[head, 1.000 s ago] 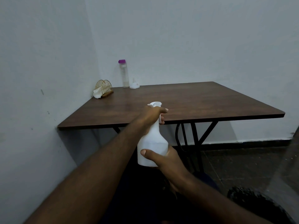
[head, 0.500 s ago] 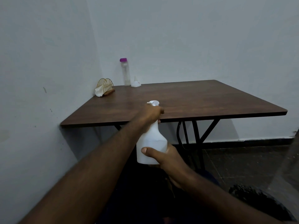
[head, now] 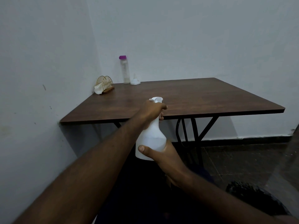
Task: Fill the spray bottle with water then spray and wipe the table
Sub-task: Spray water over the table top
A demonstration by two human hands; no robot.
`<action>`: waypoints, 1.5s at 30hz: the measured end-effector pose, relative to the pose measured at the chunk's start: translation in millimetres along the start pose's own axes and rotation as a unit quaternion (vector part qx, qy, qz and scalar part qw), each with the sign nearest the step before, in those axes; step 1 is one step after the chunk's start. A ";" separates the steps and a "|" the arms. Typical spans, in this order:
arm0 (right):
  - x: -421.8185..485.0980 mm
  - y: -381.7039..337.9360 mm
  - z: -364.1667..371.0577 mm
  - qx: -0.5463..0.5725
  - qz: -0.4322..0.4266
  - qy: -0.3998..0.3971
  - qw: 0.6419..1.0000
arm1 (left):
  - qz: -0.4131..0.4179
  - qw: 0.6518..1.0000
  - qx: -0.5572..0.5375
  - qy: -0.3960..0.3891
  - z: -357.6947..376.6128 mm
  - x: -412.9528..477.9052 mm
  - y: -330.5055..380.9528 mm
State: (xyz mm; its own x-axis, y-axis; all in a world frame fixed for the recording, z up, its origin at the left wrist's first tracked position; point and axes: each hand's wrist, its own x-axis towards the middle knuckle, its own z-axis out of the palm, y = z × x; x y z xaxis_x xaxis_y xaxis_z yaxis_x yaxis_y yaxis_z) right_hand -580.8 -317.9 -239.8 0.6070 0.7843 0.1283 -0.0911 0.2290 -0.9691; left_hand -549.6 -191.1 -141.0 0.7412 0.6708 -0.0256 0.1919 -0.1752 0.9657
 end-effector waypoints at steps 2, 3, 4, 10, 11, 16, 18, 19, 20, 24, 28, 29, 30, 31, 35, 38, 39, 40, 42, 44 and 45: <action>0.8 1.7 0.2 -0.022 -0.004 -0.002 1.000 | 0.007 1.000 0.010 0.018 -2.3 0.2 -1.6; 1.8 2.5 -0.8 -0.035 -0.004 -0.001 0.999 | 0.017 0.999 0.015 0.028 -3.5 -0.2 -3.4; 2.7 3.5 -1.6 -0.045 -0.003 0.000 0.999 | 0.027 0.999 0.013 0.034 -4.3 0.4 -6.4; 4.0 6.4 -5.3 -0.054 0.016 0.021 0.998 | 0.042 0.997 -0.050 -0.029 -0.4 -3.2 -10.0; 3.4 5.4 -6.0 -0.050 0.016 0.019 0.998 | 0.041 0.997 -0.049 -0.037 0.6 -3.6 -8.3; 2.6 1.2 -4.5 -0.040 0.017 0.028 0.999 | 0.044 0.999 0.005 -0.020 -0.1 0.3 -7.8; 3.2 2.9 -3.3 -0.045 0.022 0.032 0.998 | 0.046 0.999 0.003 -0.019 0.2 0.0 -7.8; 3.5 4.2 -2.4 -0.050 0.022 0.031 0.998 | 0.047 0.999 -0.003 -0.017 0.7 -0.3 -8.1; 3.6 5.7 -1.9 -0.056 0.020 0.030 0.998 | 0.050 0.999 -0.010 -0.013 1.4 -0.8 -8.4; 4.9 7.6 -5.6 -0.071 0.022 0.023 0.997 | 0.063 0.998 -0.002 0.022 3.8 -1.4 -11.8; 5.9 -0.5 -10.1 -0.062 0.042 0.004 0.997 | 0.058 0.998 0.005 0.029 -1.1 2.9 -14.2; 5.9 -2.5 -9.9 -0.056 0.050 -0.003 0.997 | 0.052 0.998 0.010 0.022 -2.8 3.8 -14.7; 5.9 -3.7 -10.0 -0.051 0.057 -0.013 0.997 | 0.046 0.999 0.013 0.013 -4.6 4.2 -14.9; 6.0 -4.7 -9.4 -0.047 0.064 -0.022 0.997 | 0.037 0.999 0.007 0.005 -6.2 4.8 -15.6; 5.5 -6.4 -5.9 -0.038 0.082 -0.037 0.995 | 0.004 0.999 -0.033 -0.007 -12.5 5.8 -19.5; 7.6 -5.5 -3.7 -0.028 0.094 -0.051 0.994 | -0.004 0.999 -0.035 0.000 -16.9 7.2 -22.7; 8.3 -6.0 -3.3 -0.028 0.096 -0.057 0.993 | -0.009 0.999 -0.035 0.001 -18.0 8.3 -23.0; 9.2 -6.0 -3.4 -0.031 0.097 -0.063 0.993 | -0.014 0.999 -0.035 0.000 -19.3 8.7 -22.9; 10.1 -6.8 -2.9 -0.035 0.098 -0.069 0.992 | -0.024 0.999 -0.037 0.003 -21.7 9.3 -23.1; 10.5 -6.5 -2.6 -0.035 0.099 -0.071 0.992 | -0.029 0.999 -0.036 0.011 -22.5 10.5 -23.2; 10.3 -6.5 -2.7 -0.036 0.101 -0.070 0.992 | -0.030 0.999 -0.035 0.013 -22.2 10.8 -23.0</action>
State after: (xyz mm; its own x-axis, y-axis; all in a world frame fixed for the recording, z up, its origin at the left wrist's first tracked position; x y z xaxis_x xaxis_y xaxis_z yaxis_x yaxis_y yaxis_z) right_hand -571.8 -312.8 -232.8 0.4652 0.8840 -0.0469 -0.1406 0.0215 -0.9898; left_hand -560.3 -163.8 -157.8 0.7123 0.6976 -0.0775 0.1886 -0.0839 0.9785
